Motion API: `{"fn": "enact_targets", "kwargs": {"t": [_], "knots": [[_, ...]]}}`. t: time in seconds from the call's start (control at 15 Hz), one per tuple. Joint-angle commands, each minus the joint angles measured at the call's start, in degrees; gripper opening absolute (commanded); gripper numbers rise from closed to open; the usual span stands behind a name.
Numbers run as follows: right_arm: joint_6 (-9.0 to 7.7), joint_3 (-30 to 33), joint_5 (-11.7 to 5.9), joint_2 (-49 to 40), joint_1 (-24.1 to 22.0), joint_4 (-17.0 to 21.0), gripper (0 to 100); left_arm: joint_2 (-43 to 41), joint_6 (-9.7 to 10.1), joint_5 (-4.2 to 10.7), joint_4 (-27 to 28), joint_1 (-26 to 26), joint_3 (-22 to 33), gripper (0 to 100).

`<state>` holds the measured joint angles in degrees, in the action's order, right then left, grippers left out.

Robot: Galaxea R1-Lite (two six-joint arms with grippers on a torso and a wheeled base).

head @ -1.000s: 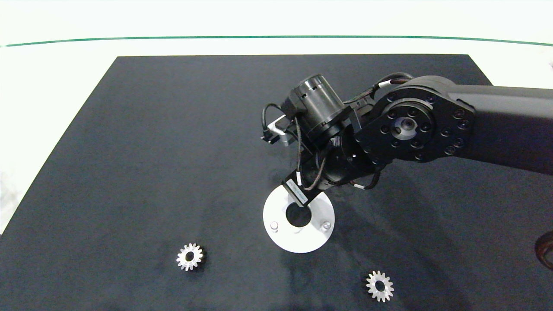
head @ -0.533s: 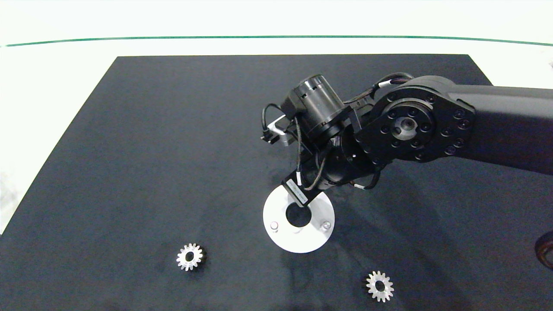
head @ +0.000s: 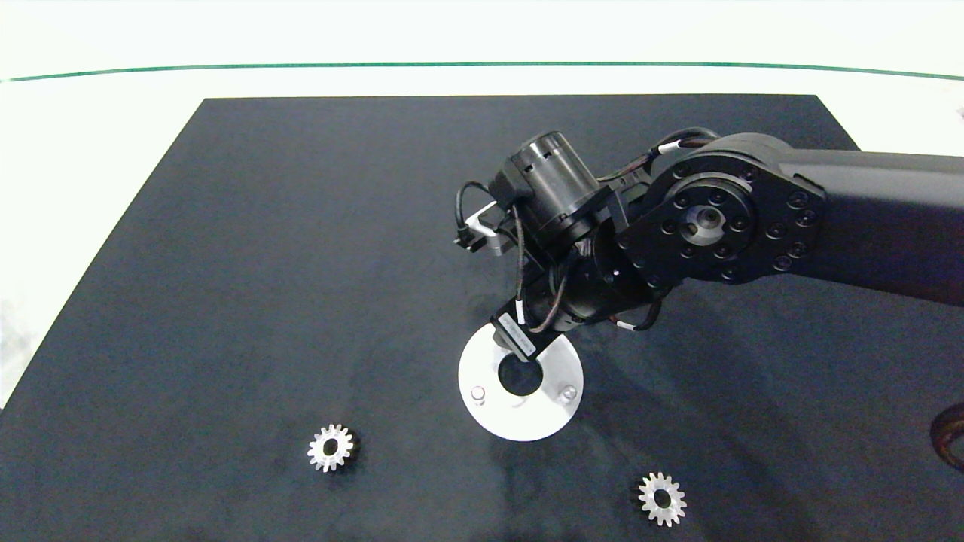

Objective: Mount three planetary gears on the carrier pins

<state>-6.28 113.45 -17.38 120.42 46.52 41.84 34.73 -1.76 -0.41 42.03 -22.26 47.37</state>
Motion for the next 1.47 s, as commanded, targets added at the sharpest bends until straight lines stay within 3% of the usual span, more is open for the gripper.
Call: {"fn": "enact_targets", "kwargs": {"t": [0.07,0.2,0.4,0.47,0.53,0.6,0.73,0.87,0.93,1.07,1.2,1.33,1.47], "knots": [[0.04,-0.1,-0.11,-1.2,0.2,0.7,100,-0.2,0.0,-0.02,0.2,0.0,0.0,100],[0.48,-0.1,-0.02,-4.3,0.5,3.6,100,-0.2,0.09,0.06,0.2,0.0,0.0,100],[5.4,-4.0,-0.02,-10.4,2.3,11.2,100,-0.2,0.09,0.06,0.2,0.5,0.1,100],[7.16,-8.2,0.16,-12.8,3.1,11.1,100,-0.2,0.0,0.06,0.2,0.5,0.0,100],[8.56,-12.7,-0.9,-15.4,4.3,11.0,100,-0.2,0.0,0.15,0.3,0.6,0.0,100],[9.27,-17.9,-1.34,-18.1,5.2,9.8,100,-0.3,0.0,0.15,0.4,0.7,0.0,100],[9.44,-28.2,-2.3,-22.4,6.0,1.6,100,-0.5,0.09,0.15,0.5,0.8,0.1,100],[9.35,-39.0,-7.14,-25.9,7.0,-9.0,100,-0.9,0.0,0.15,0.5,0.9,0.2,100],[9.27,-43.8,-8.37,-27.9,7.5,-13.2,100,-1.0,0.0,0.15,0.5,0.9,0.2,100],[9.09,-51.6,-8.54,-31.2,9.8,-19.0,100,-1.2,0.0,0.15,0.5,0.9,0.2,100],[9.44,-56.7,-8.37,-34.4,12.2,-21.4,100,-1.3,0.0,0.15,0.5,0.9,0.1,100],[10.58,-59.3,-8.37,-36.3,13.4,-21.4,100,-1.4,0.0,0.15,0.5,0.9,0.1,100],[11.55,-62.4,-9.6,-37.9,13.9,-21.4,100,-1.5,0.0,0.24,0.5,0.9,0.0,100]]}}
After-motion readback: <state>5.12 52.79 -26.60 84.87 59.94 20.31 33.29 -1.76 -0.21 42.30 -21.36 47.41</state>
